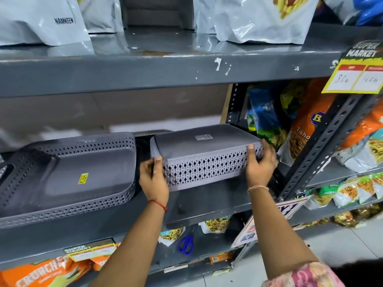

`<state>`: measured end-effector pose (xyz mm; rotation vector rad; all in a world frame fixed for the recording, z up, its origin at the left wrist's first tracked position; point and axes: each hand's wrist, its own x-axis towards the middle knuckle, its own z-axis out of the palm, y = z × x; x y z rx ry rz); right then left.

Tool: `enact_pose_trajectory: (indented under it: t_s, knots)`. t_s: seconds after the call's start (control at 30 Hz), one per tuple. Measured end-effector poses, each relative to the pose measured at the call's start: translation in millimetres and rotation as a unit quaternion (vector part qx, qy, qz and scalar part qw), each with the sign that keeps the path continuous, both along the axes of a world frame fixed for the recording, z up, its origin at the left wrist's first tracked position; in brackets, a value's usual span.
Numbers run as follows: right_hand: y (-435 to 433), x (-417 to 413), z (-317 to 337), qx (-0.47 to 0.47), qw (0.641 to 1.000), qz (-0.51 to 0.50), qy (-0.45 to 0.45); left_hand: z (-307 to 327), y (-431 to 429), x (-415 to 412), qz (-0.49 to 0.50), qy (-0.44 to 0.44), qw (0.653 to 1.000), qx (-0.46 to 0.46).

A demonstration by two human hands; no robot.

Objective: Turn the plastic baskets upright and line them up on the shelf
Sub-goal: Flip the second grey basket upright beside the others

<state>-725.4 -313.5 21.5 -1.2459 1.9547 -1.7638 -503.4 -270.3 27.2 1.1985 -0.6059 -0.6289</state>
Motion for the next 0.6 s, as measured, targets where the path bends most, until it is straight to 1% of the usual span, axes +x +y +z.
enact_pose_trajectory:
  t_s: [0.1, 0.17, 0.23, 0.3, 0.37, 0.43, 0.5, 0.6]
  knots:
    - [2, -2, 29, -0.041, 0.999, -0.029, 0.01, 32, -1, 11, -0.022, 0.022, 0.999, -0.021]
    - [2, -2, 51, -0.071, 0.996, -0.052, 0.019, 51, -6, 19, -0.029, 0.052, 0.997, -0.043]
    - [1, -2, 68, -0.105, 0.991, -0.076, 0.039, 64, -10, 25, -0.057, 0.073, 0.994, -0.057]
    - [-1, -3, 81, -0.123, 0.986, -0.093, 0.059, 67, -12, 32, -0.068, 0.073, 0.993, -0.059]
    - [-4, -4, 86, -0.132, 0.984, -0.101, 0.057, 62, -13, 36, -0.051, 0.053, 0.996, -0.053]
    - [-5, -4, 82, -0.137, 0.985, -0.091, 0.055, 52, -10, 35, -0.025, 0.022, 0.999, -0.043]
    - [-6, -4, 73, -0.15, 0.986, -0.051, 0.048, 41, -6, 34, -0.016, 0.009, 0.999, -0.031]
    - [-6, -5, 60, -0.18, 0.983, 0.006, -0.025, 27, -4, 30, -0.019, 0.006, 0.999, -0.026]
